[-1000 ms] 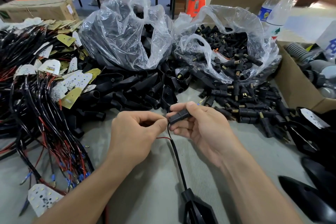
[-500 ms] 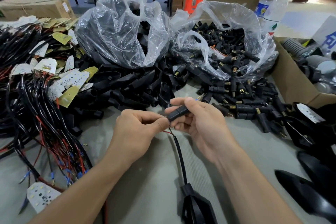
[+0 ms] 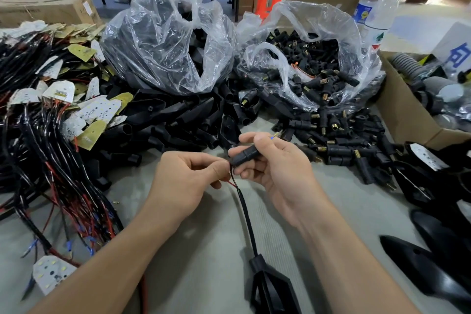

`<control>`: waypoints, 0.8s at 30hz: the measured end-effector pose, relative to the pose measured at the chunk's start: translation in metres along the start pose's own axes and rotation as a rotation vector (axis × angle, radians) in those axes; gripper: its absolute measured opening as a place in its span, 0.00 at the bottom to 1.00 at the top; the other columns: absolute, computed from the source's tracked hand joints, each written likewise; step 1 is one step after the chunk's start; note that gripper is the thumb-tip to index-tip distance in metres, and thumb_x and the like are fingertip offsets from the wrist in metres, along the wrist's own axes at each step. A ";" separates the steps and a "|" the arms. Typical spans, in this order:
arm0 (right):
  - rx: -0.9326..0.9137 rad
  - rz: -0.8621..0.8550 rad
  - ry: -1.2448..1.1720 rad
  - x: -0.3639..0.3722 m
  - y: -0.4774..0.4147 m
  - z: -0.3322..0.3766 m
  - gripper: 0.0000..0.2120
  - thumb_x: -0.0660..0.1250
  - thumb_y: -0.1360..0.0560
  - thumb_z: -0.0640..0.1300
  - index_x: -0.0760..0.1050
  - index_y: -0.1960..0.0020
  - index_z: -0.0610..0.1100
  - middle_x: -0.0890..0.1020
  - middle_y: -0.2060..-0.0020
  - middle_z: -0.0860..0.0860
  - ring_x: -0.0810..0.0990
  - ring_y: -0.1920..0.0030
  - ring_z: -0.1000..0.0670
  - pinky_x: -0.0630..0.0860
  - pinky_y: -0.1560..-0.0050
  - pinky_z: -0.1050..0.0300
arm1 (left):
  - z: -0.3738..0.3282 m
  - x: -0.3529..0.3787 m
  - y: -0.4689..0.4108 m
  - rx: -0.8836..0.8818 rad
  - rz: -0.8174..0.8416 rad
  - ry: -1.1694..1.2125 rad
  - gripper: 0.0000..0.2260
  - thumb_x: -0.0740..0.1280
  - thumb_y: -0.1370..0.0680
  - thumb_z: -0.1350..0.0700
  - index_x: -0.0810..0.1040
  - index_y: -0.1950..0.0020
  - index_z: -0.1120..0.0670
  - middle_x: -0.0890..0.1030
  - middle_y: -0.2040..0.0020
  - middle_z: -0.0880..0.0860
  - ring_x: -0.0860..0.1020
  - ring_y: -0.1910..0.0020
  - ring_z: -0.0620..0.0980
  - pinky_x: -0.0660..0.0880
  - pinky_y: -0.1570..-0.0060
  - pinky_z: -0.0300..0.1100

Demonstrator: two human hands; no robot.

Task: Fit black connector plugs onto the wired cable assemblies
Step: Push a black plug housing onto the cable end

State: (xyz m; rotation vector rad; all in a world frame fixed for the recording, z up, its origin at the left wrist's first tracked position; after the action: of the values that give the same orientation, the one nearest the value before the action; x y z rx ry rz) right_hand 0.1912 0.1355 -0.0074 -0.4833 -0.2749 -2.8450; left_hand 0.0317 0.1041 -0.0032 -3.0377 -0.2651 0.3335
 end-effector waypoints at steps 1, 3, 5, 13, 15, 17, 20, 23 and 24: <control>0.005 0.010 -0.011 0.002 0.001 0.000 0.11 0.57 0.14 0.41 0.76 0.45 0.37 0.87 0.58 0.41 0.81 0.68 0.48 0.79 0.64 0.59 | 0.000 0.000 0.001 -0.013 -0.002 0.055 0.04 0.79 0.30 0.56 0.88 0.60 0.46 0.86 0.66 0.53 0.82 0.70 0.47 0.78 0.67 0.38; 0.021 0.028 -0.056 0.006 0.002 0.000 0.10 0.58 0.15 0.41 0.75 0.46 0.38 0.87 0.57 0.41 0.82 0.69 0.49 0.79 0.65 0.59 | -0.003 -0.001 0.001 -0.015 -0.019 0.146 0.08 0.79 0.35 0.52 0.88 0.58 0.45 0.86 0.66 0.56 0.83 0.71 0.51 0.79 0.68 0.41; 0.046 0.045 -0.118 0.009 0.004 0.000 0.09 0.58 0.15 0.41 0.75 0.46 0.37 0.87 0.57 0.40 0.83 0.70 0.49 0.80 0.67 0.60 | -0.008 -0.001 0.002 0.003 -0.018 0.198 0.10 0.80 0.38 0.50 0.88 0.58 0.46 0.85 0.67 0.57 0.83 0.72 0.51 0.79 0.69 0.41; 0.092 0.040 -0.223 0.010 0.005 -0.003 0.12 0.63 0.17 0.44 0.75 0.49 0.34 0.86 0.62 0.38 0.84 0.71 0.50 0.81 0.69 0.62 | -0.018 0.016 0.008 0.036 0.081 0.292 0.15 0.73 0.29 0.41 0.86 0.65 0.52 0.82 0.71 0.57 0.80 0.73 0.50 0.76 0.72 0.37; 0.051 -0.019 -0.184 0.004 0.004 -0.003 0.12 0.65 0.18 0.43 0.77 0.51 0.33 0.85 0.65 0.40 0.82 0.73 0.52 0.79 0.72 0.64 | -0.016 0.019 0.010 0.011 0.096 0.279 0.18 0.72 0.28 0.38 0.86 0.64 0.53 0.82 0.71 0.57 0.80 0.73 0.50 0.76 0.71 0.37; -0.038 -0.113 -0.075 -0.008 0.002 0.001 0.12 0.68 0.19 0.43 0.79 0.56 0.34 0.83 0.70 0.42 0.78 0.75 0.52 0.73 0.74 0.64 | -0.013 0.017 0.010 -0.016 0.072 0.265 0.20 0.72 0.29 0.35 0.86 0.61 0.52 0.83 0.69 0.57 0.80 0.71 0.50 0.76 0.70 0.38; -0.133 -0.164 0.187 -0.019 -0.001 0.010 0.15 0.72 0.22 0.47 0.83 0.59 0.36 0.78 0.73 0.42 0.71 0.73 0.50 0.68 0.72 0.62 | -0.010 0.017 0.010 -0.029 0.057 0.211 0.11 0.76 0.28 0.41 0.87 0.54 0.47 0.83 0.69 0.55 0.80 0.71 0.48 0.77 0.68 0.37; -0.155 -0.123 0.310 -0.018 -0.005 0.011 0.15 0.69 0.22 0.54 0.86 0.59 0.45 0.83 0.70 0.43 0.76 0.71 0.48 0.71 0.70 0.59 | -0.007 0.014 0.008 -0.028 0.024 0.137 0.03 0.75 0.24 0.55 0.88 0.55 0.47 0.83 0.70 0.56 0.79 0.73 0.47 0.76 0.70 0.36; -0.173 -0.134 0.376 -0.018 -0.005 0.011 0.16 0.68 0.22 0.57 0.86 0.58 0.46 0.84 0.70 0.44 0.78 0.71 0.48 0.72 0.68 0.57 | -0.006 0.012 0.008 -0.023 0.009 0.104 0.05 0.75 0.24 0.56 0.88 0.56 0.46 0.84 0.69 0.56 0.79 0.73 0.48 0.76 0.70 0.36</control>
State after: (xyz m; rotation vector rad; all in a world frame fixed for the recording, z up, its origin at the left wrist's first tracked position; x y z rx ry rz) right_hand 0.2098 0.1468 -0.0039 0.0481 0.0093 -3.0273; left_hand 0.0456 0.0975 -0.0004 -3.0667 -0.2504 0.1736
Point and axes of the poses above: each hand's wrist, its own y-axis away from the middle knuckle, its own x-axis out of the palm, z = x × y, the point moved 10 cm from there along -y, towards the middle knuckle
